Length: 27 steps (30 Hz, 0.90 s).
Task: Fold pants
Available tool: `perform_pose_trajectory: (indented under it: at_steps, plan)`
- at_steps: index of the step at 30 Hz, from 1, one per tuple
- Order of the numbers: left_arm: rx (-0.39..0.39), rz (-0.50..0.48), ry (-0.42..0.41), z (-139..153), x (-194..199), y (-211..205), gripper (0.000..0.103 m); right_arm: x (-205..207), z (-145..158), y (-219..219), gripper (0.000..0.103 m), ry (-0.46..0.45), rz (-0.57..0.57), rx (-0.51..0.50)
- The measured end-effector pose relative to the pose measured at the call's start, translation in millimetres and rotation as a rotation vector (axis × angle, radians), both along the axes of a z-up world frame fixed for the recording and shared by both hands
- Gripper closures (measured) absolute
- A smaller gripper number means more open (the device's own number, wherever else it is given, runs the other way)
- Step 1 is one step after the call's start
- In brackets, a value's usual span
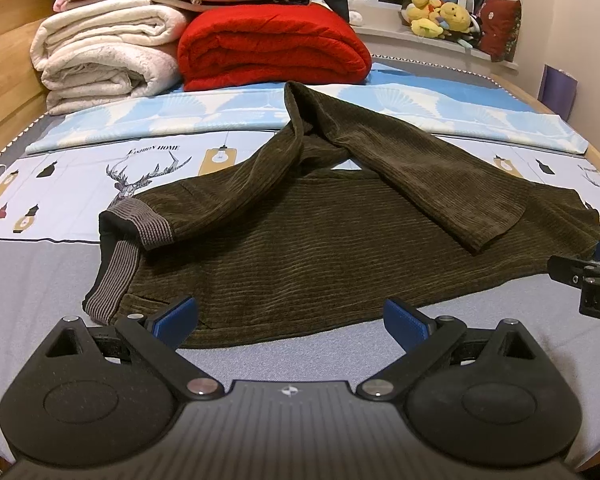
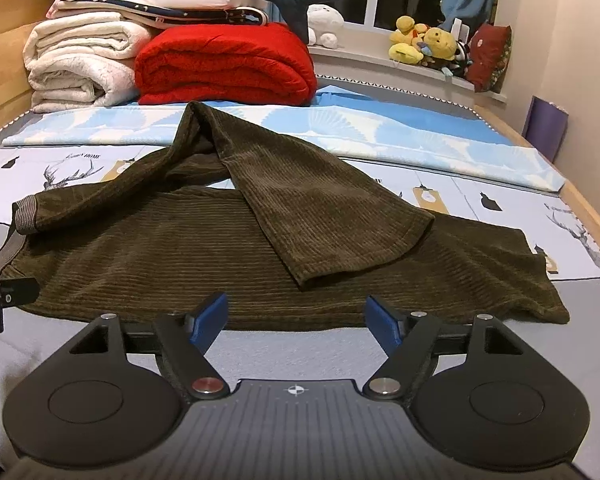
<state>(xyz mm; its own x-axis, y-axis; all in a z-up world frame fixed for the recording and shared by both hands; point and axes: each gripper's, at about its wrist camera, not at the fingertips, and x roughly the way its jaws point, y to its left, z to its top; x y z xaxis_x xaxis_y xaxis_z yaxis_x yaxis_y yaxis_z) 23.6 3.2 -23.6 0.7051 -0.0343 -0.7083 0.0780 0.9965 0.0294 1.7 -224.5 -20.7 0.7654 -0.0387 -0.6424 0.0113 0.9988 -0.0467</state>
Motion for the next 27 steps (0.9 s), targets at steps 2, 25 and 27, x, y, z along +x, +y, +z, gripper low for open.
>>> perform_pose_trajectory:
  at_steps: [2,25,27]
  plan:
    - [0.002,-0.001,0.001,-0.1,-0.1,0.5,0.003,-0.4,0.2,1.3,0.025,0.0,0.008,-0.005]
    - [0.005,-0.008,0.001,1.3,0.5,0.3,0.002,5.1,2.7,-6.7,0.028,0.013,0.004,0.03]
    - [0.007,-0.002,-0.014,2.5,2.1,3.4,0.003,10.7,2.3,-16.3,0.034,0.012,-0.019,0.042]
